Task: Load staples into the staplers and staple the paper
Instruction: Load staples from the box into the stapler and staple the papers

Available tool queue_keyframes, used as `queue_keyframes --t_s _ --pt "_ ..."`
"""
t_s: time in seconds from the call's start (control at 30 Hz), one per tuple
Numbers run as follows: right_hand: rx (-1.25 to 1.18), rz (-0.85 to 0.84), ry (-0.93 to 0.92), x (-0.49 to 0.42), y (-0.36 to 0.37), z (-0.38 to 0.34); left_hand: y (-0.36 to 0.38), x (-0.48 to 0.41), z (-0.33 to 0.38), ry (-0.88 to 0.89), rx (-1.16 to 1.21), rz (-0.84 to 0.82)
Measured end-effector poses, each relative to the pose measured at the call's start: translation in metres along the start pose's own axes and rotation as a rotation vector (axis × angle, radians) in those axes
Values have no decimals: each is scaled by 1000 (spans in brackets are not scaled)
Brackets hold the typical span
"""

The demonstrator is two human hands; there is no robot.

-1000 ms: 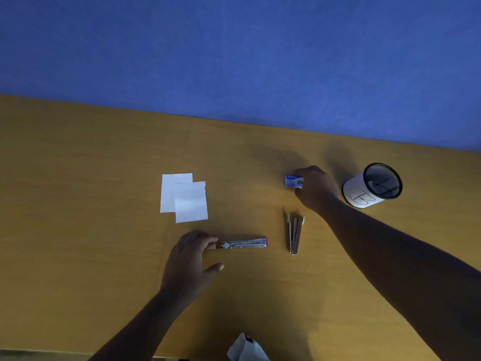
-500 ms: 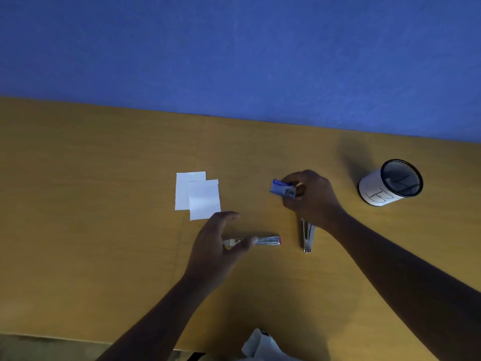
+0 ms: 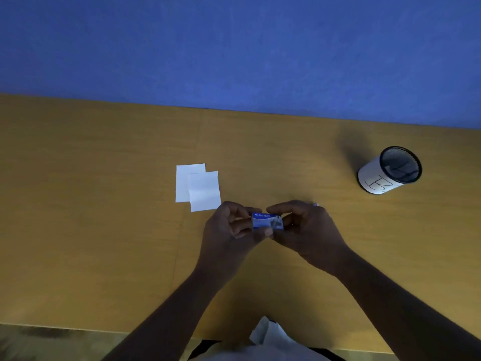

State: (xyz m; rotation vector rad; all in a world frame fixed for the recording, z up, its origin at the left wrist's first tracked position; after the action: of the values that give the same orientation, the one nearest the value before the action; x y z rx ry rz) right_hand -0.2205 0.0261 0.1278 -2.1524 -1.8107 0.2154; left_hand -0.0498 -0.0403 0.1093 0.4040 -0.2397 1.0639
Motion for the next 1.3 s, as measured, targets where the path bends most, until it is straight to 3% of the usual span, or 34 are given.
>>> queue_keyframes --t_s 0.4,0.63,0.77,0.87,1.07,1.3 --pt "-281 50 -25 4 -9 -18 -5 11 20 167 -91 37" --pt "-175 -22 -63 5 -14 -28 -9 14 31 178 -220 23" --pt "-97 -62 -145 7 -12 -40 -9 10 38 -16 -206 -127" --pt "-49 -65 -177 7 -11 -42 -4 10 41 3 -279 -262" --pt "-260 -64 -129 10 -19 -36 -8 17 41 46 -206 -174" --pt "-100 10 -107 12 -20 -40 -6 22 40 83 -299 -86"
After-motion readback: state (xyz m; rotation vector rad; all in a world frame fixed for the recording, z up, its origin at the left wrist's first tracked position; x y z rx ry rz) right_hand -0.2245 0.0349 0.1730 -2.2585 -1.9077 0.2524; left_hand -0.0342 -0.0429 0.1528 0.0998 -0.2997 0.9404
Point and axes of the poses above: each hand's wrist, its own x-axis away from the middle knuckle, its own y-axis out of the palm, z = x × y, the point moved 2 cm from there along -x, towards the middle knuckle, and after that the axes turned 10 degrees about -y, right-handed, at the moved point
